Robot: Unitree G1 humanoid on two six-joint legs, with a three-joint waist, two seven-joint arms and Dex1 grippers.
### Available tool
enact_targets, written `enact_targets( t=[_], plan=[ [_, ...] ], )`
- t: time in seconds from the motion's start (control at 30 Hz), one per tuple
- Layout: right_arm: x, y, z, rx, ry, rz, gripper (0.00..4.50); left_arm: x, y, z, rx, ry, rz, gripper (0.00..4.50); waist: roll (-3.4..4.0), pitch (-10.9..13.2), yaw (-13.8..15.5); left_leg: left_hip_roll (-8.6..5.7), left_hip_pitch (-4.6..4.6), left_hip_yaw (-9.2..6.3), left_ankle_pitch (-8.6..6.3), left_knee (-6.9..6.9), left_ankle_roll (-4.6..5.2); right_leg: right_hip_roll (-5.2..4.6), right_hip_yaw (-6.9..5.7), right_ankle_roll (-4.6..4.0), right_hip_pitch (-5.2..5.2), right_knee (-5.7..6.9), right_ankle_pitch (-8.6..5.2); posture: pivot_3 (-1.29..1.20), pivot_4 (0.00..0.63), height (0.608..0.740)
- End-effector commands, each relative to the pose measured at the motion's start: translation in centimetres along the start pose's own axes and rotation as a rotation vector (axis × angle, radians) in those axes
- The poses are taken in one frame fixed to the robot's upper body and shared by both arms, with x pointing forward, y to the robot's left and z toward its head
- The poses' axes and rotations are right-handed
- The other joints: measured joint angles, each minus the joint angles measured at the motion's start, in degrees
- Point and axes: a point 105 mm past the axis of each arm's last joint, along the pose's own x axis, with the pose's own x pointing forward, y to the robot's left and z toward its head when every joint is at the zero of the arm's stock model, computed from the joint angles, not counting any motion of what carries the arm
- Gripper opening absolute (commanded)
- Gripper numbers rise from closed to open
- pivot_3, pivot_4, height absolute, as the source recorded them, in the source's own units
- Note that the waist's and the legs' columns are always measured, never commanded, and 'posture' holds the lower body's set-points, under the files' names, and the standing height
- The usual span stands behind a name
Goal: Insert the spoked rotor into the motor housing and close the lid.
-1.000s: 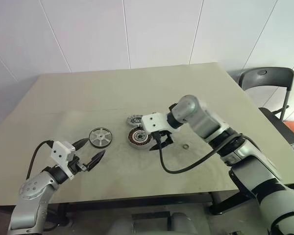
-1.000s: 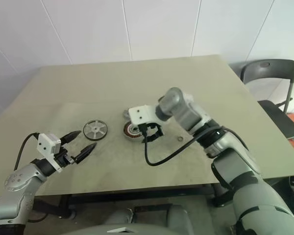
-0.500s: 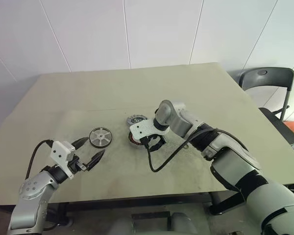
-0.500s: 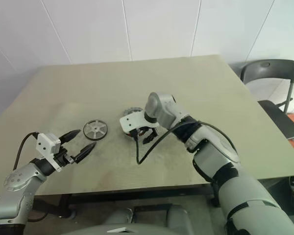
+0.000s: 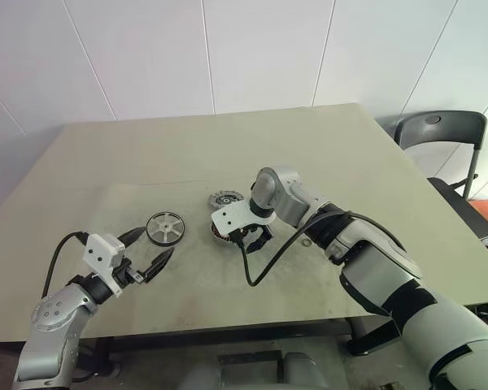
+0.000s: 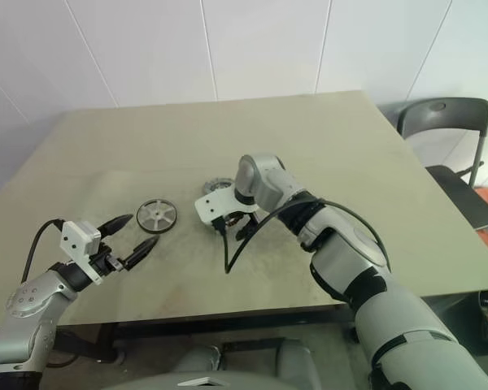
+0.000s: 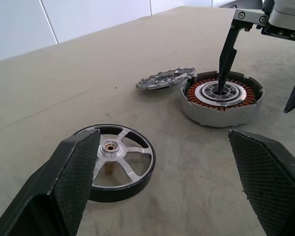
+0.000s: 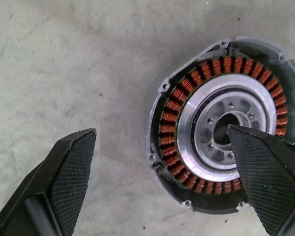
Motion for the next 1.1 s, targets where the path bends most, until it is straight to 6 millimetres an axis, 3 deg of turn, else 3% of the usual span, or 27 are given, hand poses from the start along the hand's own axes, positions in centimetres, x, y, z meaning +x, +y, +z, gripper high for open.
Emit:
enact_targets(
  t=[0.03,0.2,0.3,0.47,0.5,0.73,0.93,1.1],
  plan=[
    [-0.8,-0.9,0.8,-0.029,-0.006,-0.034,4.50,0.1,0.1,1.2,0.043,-0.040,0.005,4.45,0.00,0.00,0.02,0.00,0.00,0.00,0.00,0.00,0.00,0.00,0.00,0.00,-0.01,0.01,0.00,0.00,0.000,0.740],
    [-0.5,-1.3,1.1,-0.017,0.003,-0.040,4.50,0.2,0.2,1.3,0.045,-0.042,0.006,4.45,0.00,0.00,0.03,0.00,0.00,0.00,0.00,0.01,-0.01,0.00,0.01,-0.01,-0.01,0.03,0.00,0.00,0.000,0.740],
    [-0.2,-1.6,1.4,-0.016,0.008,-0.045,3.87,0.2,0.3,1.3,0.047,-0.042,0.007,4.50,0.00,0.00,-0.05,0.01,0.00,0.00,0.01,0.00,-0.01,0.01,0.01,-0.02,-0.03,0.06,0.01,0.00,0.000,0.740],
    [0.3,-2.0,1.4,-0.023,0.041,-0.053,2.23,0.3,0.3,1.5,0.050,-0.046,0.009,4.50,0.00,-0.01,-0.07,0.01,0.00,0.00,0.01,0.00,-0.02,0.03,0.03,-0.02,-0.06,0.07,0.01,0.00,0.000,0.740],
    [0.2,-2.1,1.5,-0.025,0.041,-0.056,2.10,0.3,0.3,1.5,0.050,-0.045,0.010,4.50,0.00,0.00,-0.12,0.02,0.01,0.00,0.01,0.00,-0.02,0.04,0.03,-0.02,-0.05,0.07,0.01,0.00,0.000,0.740],
    [-1.6,-2.4,3.3,-0.040,-0.027,-0.075,2.10,0.2,0.3,1.5,0.050,-0.043,0.011,4.50,0.01,0.00,-0.10,0.03,-0.03,0.00,0.02,0.01,-0.04,0.06,0.07,-0.04,-0.17,0.18,0.02,0.00,0.000,0.740],
    [-4.2,0.5,3.3,-0.110,-0.046,-0.006,2.10,0.5,0.3,1.5,0.049,-0.041,0.000,4.50,-0.02,-0.02,0.33,0.02,-0.37,0.02,0.03,0.06,-0.07,0.04,0.11,-0.03,-0.45,0.16,0.02,0.00,0.000,0.740],
    [-4.8,2.8,2.9,-0.120,-0.060,0.051,2.10,0.7,0.4,1.5,0.048,-0.040,-0.004,4.50,-0.02,-0.02,0.15,0.02,-0.43,0.04,0.02,0.15,-0.10,0.04,0.11,0.00,-0.48,0.14,0.04,0.00,0.000,0.740]
  ],
)
